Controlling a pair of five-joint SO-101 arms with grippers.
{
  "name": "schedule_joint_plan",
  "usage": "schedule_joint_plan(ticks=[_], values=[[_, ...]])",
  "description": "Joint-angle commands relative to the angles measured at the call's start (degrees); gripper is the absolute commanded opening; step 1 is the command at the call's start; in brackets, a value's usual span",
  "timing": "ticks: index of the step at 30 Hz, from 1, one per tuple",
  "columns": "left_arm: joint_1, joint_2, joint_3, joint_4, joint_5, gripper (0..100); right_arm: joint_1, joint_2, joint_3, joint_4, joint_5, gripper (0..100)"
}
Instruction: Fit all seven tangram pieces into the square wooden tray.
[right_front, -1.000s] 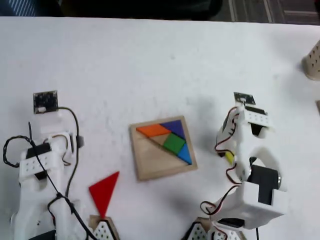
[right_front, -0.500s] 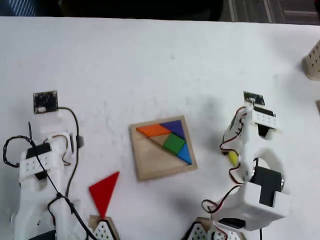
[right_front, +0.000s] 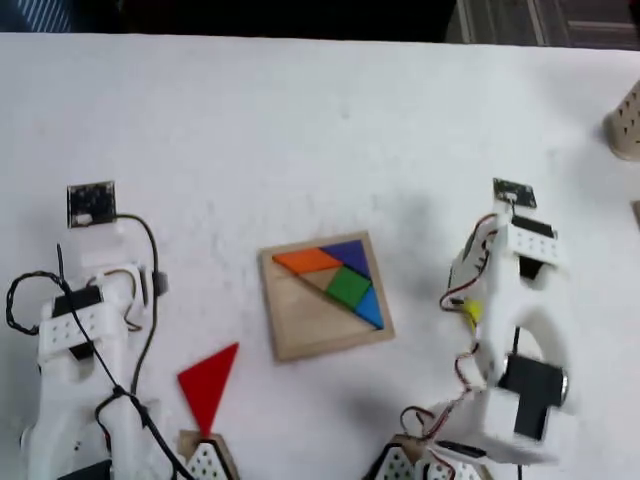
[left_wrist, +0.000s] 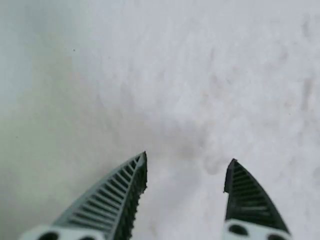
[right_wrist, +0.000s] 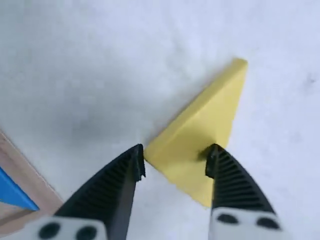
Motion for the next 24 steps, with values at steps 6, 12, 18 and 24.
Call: schedule_joint_plan(ticks=[6, 12, 18, 24], values=[[0.6, -2.2, -0.4, -0.4, -0.4, 15, 0.5, -13.2, 8.4, -4.1, 0.5, 14.9], [0.6, -2.2, -0.4, -0.4, -0.4, 15, 1.0, -14.3, 9.7, -4.4, 2.5, 15.1], [0.6, -2.2, -0.4, -0.4, -0.4, 15, 5.1, -14.7, 9.7, -5.4, 4.0, 14.9], [0.6, -2.2, -0.4, -0.4, -0.4, 15, 9.9, -14.4, 11.8, -10.9, 6.2, 15.1]])
